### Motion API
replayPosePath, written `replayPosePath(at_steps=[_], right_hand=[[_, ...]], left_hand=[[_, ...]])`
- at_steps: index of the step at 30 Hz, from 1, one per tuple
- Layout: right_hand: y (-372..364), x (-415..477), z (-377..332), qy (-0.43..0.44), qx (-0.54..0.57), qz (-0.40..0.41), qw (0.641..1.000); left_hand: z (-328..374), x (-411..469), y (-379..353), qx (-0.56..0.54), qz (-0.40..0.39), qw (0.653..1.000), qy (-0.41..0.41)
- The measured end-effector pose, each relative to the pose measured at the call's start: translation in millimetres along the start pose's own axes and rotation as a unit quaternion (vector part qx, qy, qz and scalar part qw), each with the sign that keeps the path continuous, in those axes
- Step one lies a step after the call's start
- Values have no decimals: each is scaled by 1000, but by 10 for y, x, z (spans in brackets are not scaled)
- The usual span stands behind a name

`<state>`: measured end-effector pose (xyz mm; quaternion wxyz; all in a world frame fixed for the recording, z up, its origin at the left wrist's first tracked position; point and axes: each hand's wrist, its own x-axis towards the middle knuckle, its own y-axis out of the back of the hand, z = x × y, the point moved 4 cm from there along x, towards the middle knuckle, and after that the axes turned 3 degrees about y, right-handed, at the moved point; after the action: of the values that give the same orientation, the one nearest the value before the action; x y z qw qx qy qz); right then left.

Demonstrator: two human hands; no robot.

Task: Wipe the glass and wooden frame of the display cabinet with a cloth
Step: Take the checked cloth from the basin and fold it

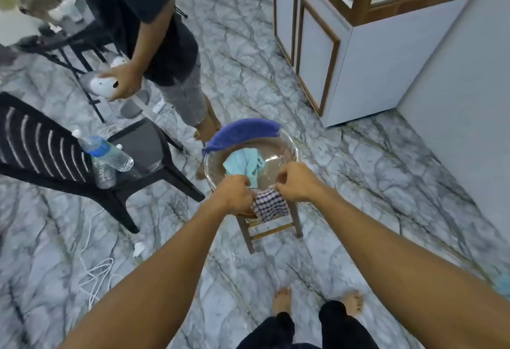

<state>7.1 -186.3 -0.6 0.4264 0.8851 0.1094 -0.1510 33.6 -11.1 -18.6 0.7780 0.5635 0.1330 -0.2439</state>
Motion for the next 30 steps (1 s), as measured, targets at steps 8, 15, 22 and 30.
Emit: replayPosePath(at_steps=[8, 15, 22, 30], right_hand=[[-297, 12, -57, -52, -9, 21, 998], [-179, -95, 54, -39, 110, 21, 993], [713, -484, 763, -58, 245, 95, 963], [2295, -1259, 2130, -72, 285, 311, 904]], left_hand=[[-16, -60, -119, -24, -17, 999, 23], [217, -90, -70, -122, 18, 990, 65], [1307, 88, 128, -160, -9, 986, -55], [3598, 343, 53, -187, -50, 951, -242]])
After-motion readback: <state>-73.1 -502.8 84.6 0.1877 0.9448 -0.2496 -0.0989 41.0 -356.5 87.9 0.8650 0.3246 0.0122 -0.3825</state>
